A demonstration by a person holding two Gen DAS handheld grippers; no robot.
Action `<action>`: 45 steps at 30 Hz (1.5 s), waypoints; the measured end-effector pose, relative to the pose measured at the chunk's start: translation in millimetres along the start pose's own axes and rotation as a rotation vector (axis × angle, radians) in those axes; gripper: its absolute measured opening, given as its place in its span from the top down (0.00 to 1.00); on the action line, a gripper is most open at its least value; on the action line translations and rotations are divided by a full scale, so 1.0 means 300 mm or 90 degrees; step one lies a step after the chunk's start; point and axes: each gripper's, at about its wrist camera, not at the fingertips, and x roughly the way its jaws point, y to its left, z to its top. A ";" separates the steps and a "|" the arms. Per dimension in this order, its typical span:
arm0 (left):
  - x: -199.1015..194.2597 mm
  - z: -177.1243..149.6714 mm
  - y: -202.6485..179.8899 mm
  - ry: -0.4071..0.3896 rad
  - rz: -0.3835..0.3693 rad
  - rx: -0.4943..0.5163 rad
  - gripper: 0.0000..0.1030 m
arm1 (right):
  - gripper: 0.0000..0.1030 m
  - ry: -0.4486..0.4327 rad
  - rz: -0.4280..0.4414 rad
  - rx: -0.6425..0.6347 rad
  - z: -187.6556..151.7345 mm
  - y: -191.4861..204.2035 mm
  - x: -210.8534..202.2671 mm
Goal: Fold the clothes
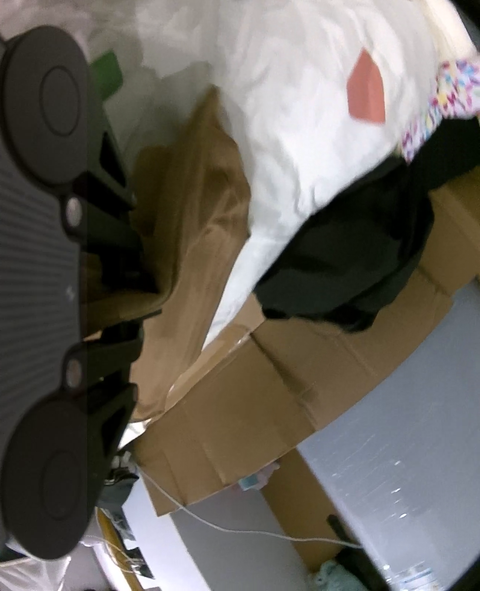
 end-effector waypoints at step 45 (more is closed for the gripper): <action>0.677 -0.278 -0.707 0.159 0.145 0.230 0.90 | 0.94 0.002 -0.087 0.371 -0.476 -0.728 -0.245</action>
